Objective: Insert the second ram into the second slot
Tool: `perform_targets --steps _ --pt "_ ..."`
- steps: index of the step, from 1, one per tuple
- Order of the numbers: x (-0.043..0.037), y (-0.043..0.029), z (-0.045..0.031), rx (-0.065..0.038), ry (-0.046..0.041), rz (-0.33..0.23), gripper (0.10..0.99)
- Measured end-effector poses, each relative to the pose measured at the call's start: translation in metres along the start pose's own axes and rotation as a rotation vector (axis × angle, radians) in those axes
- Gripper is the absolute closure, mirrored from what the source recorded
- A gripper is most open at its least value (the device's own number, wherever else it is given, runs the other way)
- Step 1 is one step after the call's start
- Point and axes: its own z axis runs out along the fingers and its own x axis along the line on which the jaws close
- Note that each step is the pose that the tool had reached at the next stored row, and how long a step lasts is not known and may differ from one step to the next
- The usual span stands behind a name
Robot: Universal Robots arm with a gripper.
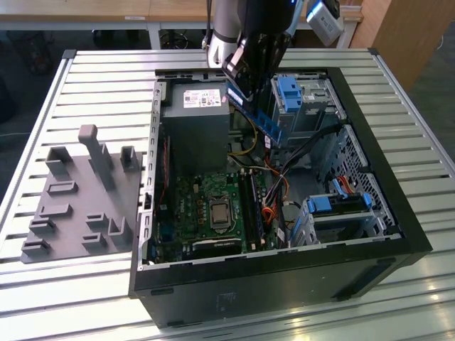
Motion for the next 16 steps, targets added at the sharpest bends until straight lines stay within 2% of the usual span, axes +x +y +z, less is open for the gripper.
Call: perform_targets --steps 16 --pt "0.0000 0.0000 0.0000 0.001 -0.0021 0.058 0.949"
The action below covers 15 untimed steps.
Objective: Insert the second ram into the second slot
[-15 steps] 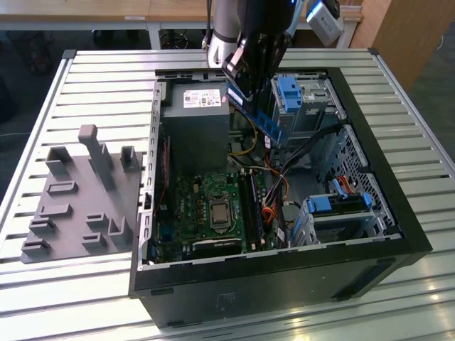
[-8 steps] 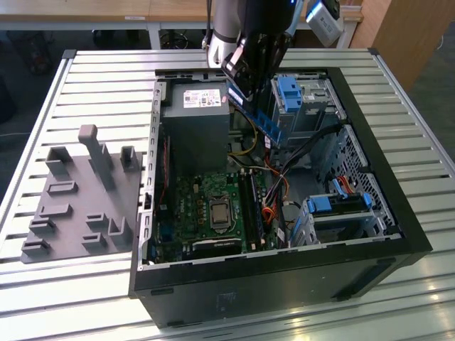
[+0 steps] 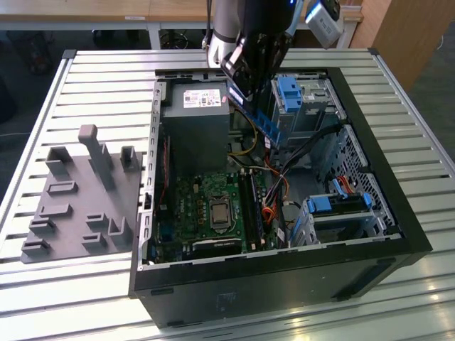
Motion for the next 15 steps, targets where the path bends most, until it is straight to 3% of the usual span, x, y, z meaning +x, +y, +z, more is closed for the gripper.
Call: perform_targets --steps 15 --pt "0.0013 -0.0020 0.0004 0.007 0.0017 0.064 0.949"
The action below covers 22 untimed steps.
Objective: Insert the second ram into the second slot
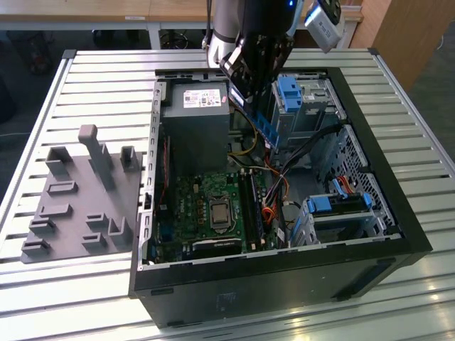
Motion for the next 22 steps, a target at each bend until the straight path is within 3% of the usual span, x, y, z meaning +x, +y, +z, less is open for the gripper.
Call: perform_targets --steps 22 --pt "0.0000 0.0000 0.0000 0.001 -0.0034 0.118 0.949"
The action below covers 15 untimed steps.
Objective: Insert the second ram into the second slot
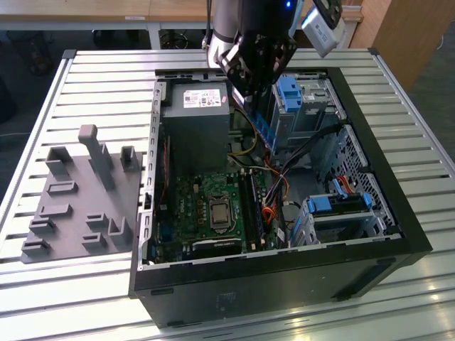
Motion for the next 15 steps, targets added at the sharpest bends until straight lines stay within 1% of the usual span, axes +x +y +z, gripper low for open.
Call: perform_targets --steps 2,10,15 --pt "0.0000 0.0000 0.0000 0.001 -0.0006 0.024 0.949" --pt "0.0000 0.0000 0.0005 0.006 -0.0027 0.151 0.949" --pt "-0.0001 -0.0001 0.0006 0.008 -0.0035 0.204 0.949"
